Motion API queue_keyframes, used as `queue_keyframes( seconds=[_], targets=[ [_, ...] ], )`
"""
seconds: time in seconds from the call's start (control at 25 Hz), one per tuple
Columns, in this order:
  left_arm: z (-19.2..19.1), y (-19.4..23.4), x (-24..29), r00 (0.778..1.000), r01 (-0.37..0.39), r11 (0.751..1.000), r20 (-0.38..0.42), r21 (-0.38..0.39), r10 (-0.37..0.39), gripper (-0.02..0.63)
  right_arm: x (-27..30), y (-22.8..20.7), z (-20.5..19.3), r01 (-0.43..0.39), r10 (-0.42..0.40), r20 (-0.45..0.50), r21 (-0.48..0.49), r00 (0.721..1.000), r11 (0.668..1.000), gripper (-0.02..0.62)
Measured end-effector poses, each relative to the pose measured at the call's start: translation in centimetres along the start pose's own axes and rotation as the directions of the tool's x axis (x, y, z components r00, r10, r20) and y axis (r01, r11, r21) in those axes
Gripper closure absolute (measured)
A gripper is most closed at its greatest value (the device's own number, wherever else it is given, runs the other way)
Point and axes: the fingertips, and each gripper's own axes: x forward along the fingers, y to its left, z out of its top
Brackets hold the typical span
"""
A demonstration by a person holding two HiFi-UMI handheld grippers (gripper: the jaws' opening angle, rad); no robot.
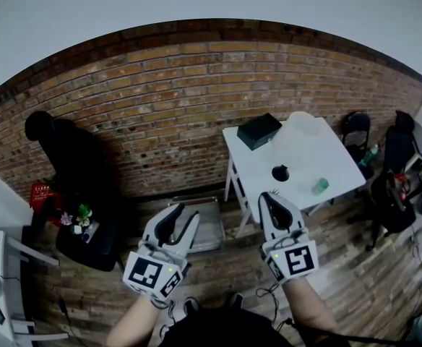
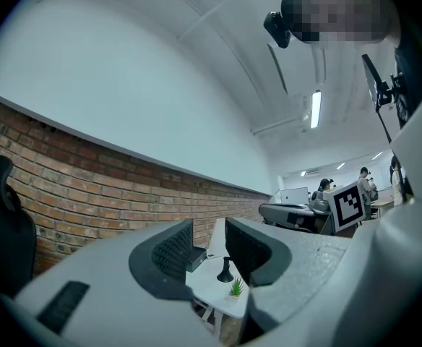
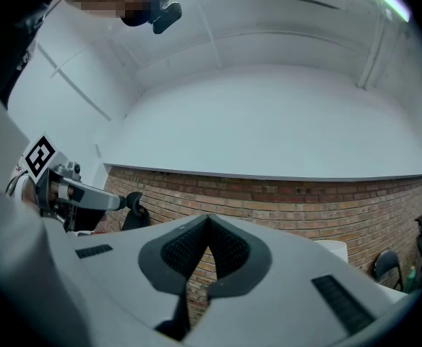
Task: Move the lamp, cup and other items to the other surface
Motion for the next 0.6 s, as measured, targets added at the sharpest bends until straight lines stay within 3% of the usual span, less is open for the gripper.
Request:
queue_keyframes(
  seconds=[0.6],
  targets=[
    [-0.11, 0.09, 1.09, 1.000, 0.001, 1.000, -0.005, -0.006, -0.001, 0.474, 0.00, -0.83, -0.30, -0.008, 0.008, -0.005, 0.004, 1.000, 1.000, 0.592]
  ],
)
